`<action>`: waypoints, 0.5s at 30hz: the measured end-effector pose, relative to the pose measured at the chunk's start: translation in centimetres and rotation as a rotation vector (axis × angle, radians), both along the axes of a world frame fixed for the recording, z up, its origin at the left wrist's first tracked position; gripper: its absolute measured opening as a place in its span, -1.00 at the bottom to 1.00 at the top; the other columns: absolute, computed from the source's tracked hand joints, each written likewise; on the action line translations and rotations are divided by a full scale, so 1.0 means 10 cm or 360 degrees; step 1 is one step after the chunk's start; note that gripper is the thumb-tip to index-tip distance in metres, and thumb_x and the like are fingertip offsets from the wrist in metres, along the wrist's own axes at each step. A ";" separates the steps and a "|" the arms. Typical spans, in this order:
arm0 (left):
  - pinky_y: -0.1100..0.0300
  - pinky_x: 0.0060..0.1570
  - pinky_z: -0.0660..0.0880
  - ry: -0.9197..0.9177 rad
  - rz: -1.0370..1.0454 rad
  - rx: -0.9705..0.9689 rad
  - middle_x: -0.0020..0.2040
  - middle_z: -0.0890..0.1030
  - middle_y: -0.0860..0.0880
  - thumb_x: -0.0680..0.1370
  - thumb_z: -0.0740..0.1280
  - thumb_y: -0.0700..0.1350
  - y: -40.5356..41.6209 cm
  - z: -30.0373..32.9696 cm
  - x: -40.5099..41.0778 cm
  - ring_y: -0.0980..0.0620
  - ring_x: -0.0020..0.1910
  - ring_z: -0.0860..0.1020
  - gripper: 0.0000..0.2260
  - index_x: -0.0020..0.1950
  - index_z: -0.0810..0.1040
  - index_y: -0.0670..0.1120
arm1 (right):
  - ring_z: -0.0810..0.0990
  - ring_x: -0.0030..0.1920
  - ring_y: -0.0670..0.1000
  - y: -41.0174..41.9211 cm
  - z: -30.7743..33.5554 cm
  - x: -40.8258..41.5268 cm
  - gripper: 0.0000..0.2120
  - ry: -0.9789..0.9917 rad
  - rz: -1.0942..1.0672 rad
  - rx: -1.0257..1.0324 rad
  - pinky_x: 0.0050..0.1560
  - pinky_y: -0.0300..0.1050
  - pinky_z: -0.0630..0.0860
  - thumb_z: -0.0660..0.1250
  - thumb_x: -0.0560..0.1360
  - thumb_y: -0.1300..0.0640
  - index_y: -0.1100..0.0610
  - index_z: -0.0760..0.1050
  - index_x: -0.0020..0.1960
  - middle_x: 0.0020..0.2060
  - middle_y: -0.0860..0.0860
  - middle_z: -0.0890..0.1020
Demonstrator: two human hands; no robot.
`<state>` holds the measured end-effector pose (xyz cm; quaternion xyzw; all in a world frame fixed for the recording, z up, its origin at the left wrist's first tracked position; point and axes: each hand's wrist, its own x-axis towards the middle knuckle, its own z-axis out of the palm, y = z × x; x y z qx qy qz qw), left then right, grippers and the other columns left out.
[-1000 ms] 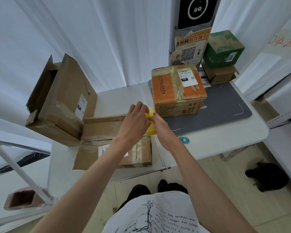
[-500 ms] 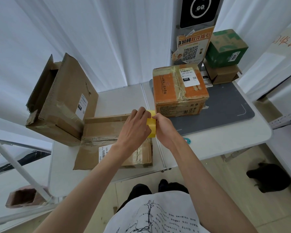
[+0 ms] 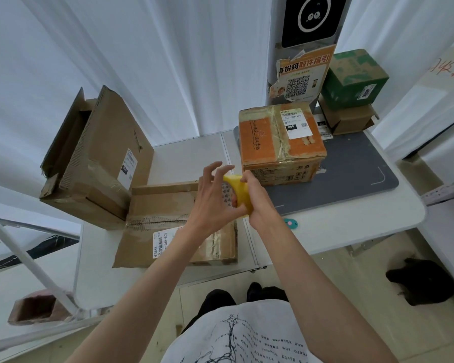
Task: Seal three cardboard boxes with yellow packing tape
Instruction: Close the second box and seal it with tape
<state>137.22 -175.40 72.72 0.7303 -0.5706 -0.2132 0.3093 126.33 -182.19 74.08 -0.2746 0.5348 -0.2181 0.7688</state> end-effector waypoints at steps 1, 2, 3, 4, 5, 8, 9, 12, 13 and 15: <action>0.11 0.36 0.28 -0.0061 -0.0051 0.0037 0.48 0.22 0.03 0.26 0.40 0.25 -0.01 0.00 0.04 -0.05 0.47 0.22 -0.23 0.44 0.37 0.07 | 0.54 -0.41 -0.03 0.00 -0.01 -0.01 -0.82 -0.0027 -0.0017 0.0047 -0.35 -0.15 0.50 0.25 0.52 0.04 0.15 0.48 0.02 -0.24 0.10 0.59; 0.06 0.42 0.23 -0.0124 -0.0097 0.0075 0.50 0.23 0.04 0.26 0.37 0.29 -0.02 -0.01 0.08 -0.06 0.50 0.17 -0.24 0.42 0.39 0.09 | 0.54 -0.43 -0.03 -0.01 -0.03 -0.02 -0.77 -0.0049 -0.0019 0.0075 -0.37 -0.17 0.51 0.25 0.49 0.05 0.17 0.49 0.05 -0.24 0.10 0.60; 0.02 0.45 0.23 -0.0133 -0.0131 0.0106 0.48 0.28 0.04 0.26 0.36 0.32 -0.03 -0.01 0.11 -0.05 0.50 0.19 -0.25 0.41 0.41 0.09 | 0.54 -0.43 -0.02 -0.01 -0.03 -0.03 -0.76 -0.0067 -0.0018 0.0092 -0.37 -0.16 0.51 0.24 0.48 0.06 0.19 0.50 0.05 -0.27 0.10 0.60; -0.01 0.43 0.32 -0.0079 -0.0149 0.0130 0.42 0.33 0.05 0.27 0.36 0.33 -0.04 -0.01 0.14 -0.01 0.43 0.28 -0.26 0.41 0.41 0.08 | 0.54 -0.42 -0.01 -0.02 -0.04 -0.03 -0.76 -0.0083 -0.0002 0.0083 -0.35 -0.15 0.51 0.22 0.46 0.07 0.20 0.50 0.03 -0.31 0.09 0.60; -0.01 0.34 0.44 0.0006 -0.0150 0.0142 0.35 0.38 0.07 0.28 0.37 0.32 -0.05 -0.01 0.16 0.03 0.32 0.38 -0.27 0.41 0.41 0.08 | 0.54 -0.40 0.00 -0.02 -0.04 -0.03 -0.77 -0.0091 0.0026 0.0062 -0.31 -0.12 0.51 0.20 0.46 0.09 0.20 0.50 0.00 -0.35 0.08 0.60; 0.03 0.15 0.58 0.0144 -0.0095 0.0115 0.22 0.42 0.13 0.30 0.40 0.25 -0.06 -0.03 0.23 0.11 0.14 0.49 -0.32 0.40 0.43 0.11 | 0.56 -0.33 0.02 -0.03 -0.02 -0.03 -0.79 -0.0105 0.0149 -0.0001 -0.19 -0.04 0.53 0.16 0.50 0.12 0.19 0.52 -0.02 -0.37 0.07 0.61; 0.02 0.14 0.59 0.0177 -0.0077 0.0104 0.21 0.44 0.13 0.31 0.42 0.23 -0.06 -0.04 0.26 0.11 0.13 0.51 -0.34 0.39 0.44 0.13 | 0.56 -0.29 0.04 -0.04 -0.02 -0.04 -0.78 -0.0122 0.0184 -0.0003 -0.12 0.00 0.55 0.15 0.51 0.13 0.19 0.53 0.00 -0.34 0.08 0.62; 0.15 0.05 0.57 0.0302 0.0004 0.0109 0.19 0.49 0.07 0.32 0.40 0.26 -0.06 -0.07 0.30 0.07 0.11 0.55 -0.39 0.35 0.47 0.17 | 0.59 -0.16 0.09 -0.04 -0.02 -0.03 -0.70 -0.0181 0.0273 -0.0023 0.06 0.13 0.55 0.14 0.49 0.19 0.25 0.56 0.10 -0.21 0.12 0.66; 0.23 0.00 0.55 0.0342 0.0041 0.0117 0.19 0.51 0.06 0.33 0.38 0.28 -0.06 -0.07 0.31 0.08 0.10 0.56 -0.40 0.35 0.48 0.17 | 0.60 -0.11 0.10 -0.03 -0.02 -0.04 -0.65 -0.0199 0.0291 -0.0050 0.07 0.14 0.55 0.15 0.46 0.21 0.29 0.56 0.15 -0.15 0.14 0.67; 0.28 -0.07 0.54 0.0505 0.0158 0.0149 0.17 0.55 0.04 0.36 0.37 0.31 -0.07 -0.07 0.34 0.09 0.07 0.59 -0.44 0.33 0.50 0.18 | 0.60 -0.04 0.13 0.00 -0.01 -0.03 -0.54 -0.0232 0.0300 -0.0125 0.04 0.12 0.56 0.19 0.40 0.22 0.37 0.53 0.24 -0.04 0.20 0.64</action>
